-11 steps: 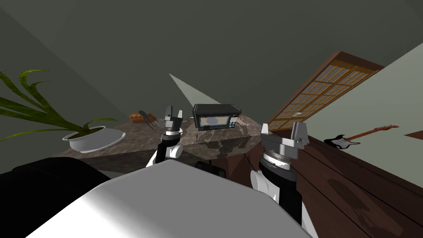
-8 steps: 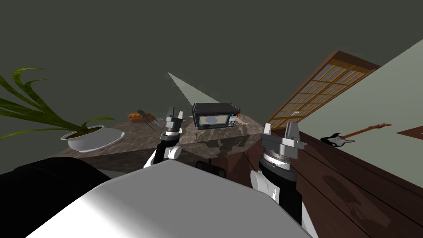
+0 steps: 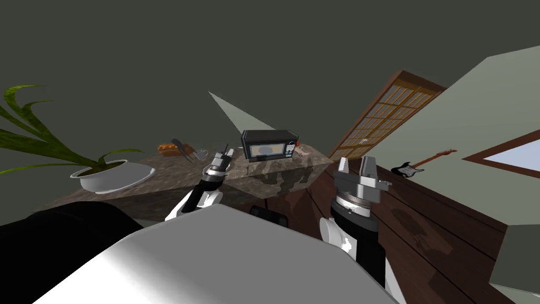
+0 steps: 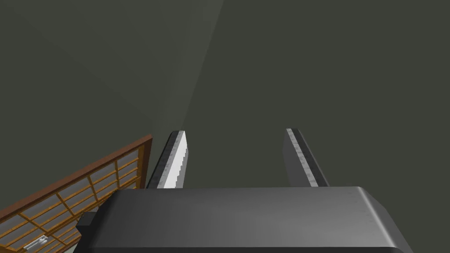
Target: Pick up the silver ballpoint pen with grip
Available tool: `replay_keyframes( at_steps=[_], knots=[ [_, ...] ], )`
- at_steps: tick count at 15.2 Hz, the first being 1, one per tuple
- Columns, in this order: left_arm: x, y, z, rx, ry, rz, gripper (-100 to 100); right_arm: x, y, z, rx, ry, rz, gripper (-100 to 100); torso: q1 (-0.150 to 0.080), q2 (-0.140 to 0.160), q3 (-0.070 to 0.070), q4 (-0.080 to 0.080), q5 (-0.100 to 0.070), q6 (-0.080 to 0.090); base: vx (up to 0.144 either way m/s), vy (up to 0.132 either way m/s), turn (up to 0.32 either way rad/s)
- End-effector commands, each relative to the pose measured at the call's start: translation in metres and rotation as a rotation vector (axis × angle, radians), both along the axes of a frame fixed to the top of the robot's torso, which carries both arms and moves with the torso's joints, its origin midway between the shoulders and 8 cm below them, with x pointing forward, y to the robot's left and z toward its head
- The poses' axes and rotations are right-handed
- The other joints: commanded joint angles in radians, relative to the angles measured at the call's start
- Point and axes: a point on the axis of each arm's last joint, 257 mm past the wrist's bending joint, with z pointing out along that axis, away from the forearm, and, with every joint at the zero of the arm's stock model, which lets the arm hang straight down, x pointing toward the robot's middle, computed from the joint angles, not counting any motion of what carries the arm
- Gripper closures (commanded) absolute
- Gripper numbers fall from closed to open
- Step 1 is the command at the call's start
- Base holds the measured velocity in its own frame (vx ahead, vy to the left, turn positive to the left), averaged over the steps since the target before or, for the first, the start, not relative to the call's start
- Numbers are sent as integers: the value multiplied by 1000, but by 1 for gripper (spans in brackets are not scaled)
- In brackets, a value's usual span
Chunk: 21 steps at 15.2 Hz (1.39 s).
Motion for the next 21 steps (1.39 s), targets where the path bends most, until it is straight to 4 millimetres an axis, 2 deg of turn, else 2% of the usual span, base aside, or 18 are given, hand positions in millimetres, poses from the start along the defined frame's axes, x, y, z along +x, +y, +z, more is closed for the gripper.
replay_keyframes(
  at_steps=[1,2,3,7,8,9,10,11,12,13,14,15,16,17,18,19,20,21],
  knots=[
    [1,6,-10,19,45,4,-100,0,0,0,0,0,0,0,0,0,0,0,0,0,-70,-44,-68],
    [2,12,-22,41,99,9,-100,0,0,0,0,0,0,0,1,-1,0,0,0,0,-65,-37,-102],
    [2,12,-22,41,99,9,-100,0,0,0,0,0,0,0,2,-1,-1,0,0,0,-57,-34,-79],
    [2,32,-61,108,269,26,-100,0,0,0,0,0,0,0,0,-1,0,0,0,0,-81,-66,-121],
    [3,32,-61,111,271,25,-100,0,0,0,0,0,0,0,0,-1,0,0,0,0,-71,-59,-84],
    [1,39,-75,133,331,32,-100,0,0,0,0,0,0,0,0,-1,-1,0,0,0,-67,-58,-112],
    [1,39,-75,134,332,31,-100,0,0,0,0,0,0,0,1,-1,-1,0,0,0,-56,-49,-78],
    [-1,47,-89,154,393,39,-100,0,0,0,0,0,0,0,1,-2,-1,0,0,0,-53,-52,-92],
    [-1,47,-89,157,393,38,-100,0,0,0,0,0,0,0,1,-2,-1,0,0,0,-49,-51,-83],
    [-4,56,-104,178,456,46,-100,0,0,0,0,0,0,0,1,-3,-2,-1,0,0,-39,-63,-127],
    [-3,55,-104,180,456,45,-100,0,0,0,0,0,0,0,1,-3,-2,-1,0,0,-34,-59,-103],
    [-7,64,-119,202,520,52,-100,0,0,0,0,0,0,0,1,-4,-2,-1,0,0,-29,-60,-103],
    [-7,64,-119,202,520,52,-100,0,0,0,0,0,0,0,1,-4,-2,-1,0,0,-24,-56,-85],
    [-12,73,-134,224,585,59,-100,0,0,0,0,0,0,0,1,-5,-3,-1,0,0,-20,-64,-112],
    [-12,73,-134,225,585,59,-100,0,0,0,0,0,0,0,1,-5,-3,-1,0,0,-14,-57,-89],
    [-18,83,-149,247,652,66,-100,0,0,0,0,0,0,0,1,-5,-3,-1,0,0,-4,-60,-96],
    [-18,83,-149,247,652,66,-100,0,0,0,0,0,0,0,1,-6,-3,-1,0,0,-2,-59,-87],
    [-24,93,-165,269,719,74,-100,0,0,0,0,0,0,0,1,-6,-4,-1,0,0,2,-60,-118]
  ],
)
